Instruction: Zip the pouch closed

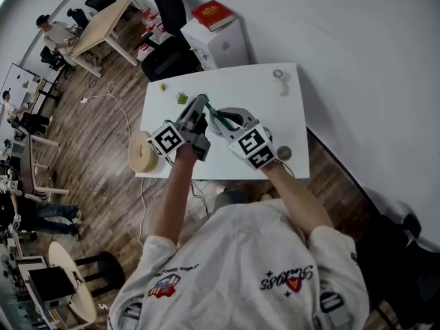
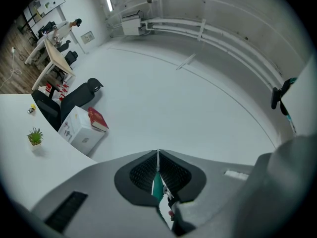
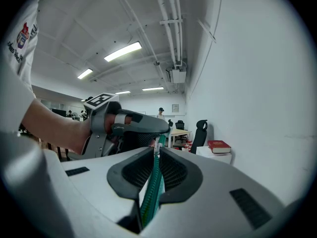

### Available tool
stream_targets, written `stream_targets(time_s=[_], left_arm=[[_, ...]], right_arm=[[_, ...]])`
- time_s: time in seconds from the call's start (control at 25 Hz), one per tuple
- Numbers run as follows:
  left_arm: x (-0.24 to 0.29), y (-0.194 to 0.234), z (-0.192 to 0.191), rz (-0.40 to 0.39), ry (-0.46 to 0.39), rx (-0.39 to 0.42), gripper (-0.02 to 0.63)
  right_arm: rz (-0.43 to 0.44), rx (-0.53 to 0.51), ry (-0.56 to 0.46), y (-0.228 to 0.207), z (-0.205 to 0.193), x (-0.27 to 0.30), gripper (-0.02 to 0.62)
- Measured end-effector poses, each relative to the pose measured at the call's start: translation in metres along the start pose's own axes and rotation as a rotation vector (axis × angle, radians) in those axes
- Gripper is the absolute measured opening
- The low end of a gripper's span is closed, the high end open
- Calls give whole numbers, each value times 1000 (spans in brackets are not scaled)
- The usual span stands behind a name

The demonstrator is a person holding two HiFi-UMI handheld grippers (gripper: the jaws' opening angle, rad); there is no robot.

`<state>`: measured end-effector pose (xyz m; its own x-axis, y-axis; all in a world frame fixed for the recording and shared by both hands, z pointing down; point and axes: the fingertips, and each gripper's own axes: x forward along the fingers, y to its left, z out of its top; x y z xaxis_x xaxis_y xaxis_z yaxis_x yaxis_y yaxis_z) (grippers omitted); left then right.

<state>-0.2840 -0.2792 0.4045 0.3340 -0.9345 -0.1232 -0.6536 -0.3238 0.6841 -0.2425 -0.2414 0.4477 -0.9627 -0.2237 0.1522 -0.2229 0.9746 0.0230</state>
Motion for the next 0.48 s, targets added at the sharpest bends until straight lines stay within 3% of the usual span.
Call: stream_targets(time_s=[0.48], left_arm=[[-3, -1, 3, 4, -20, -14, 8]], right_arm=[[5, 0, 14, 4, -6, -8, 38]])
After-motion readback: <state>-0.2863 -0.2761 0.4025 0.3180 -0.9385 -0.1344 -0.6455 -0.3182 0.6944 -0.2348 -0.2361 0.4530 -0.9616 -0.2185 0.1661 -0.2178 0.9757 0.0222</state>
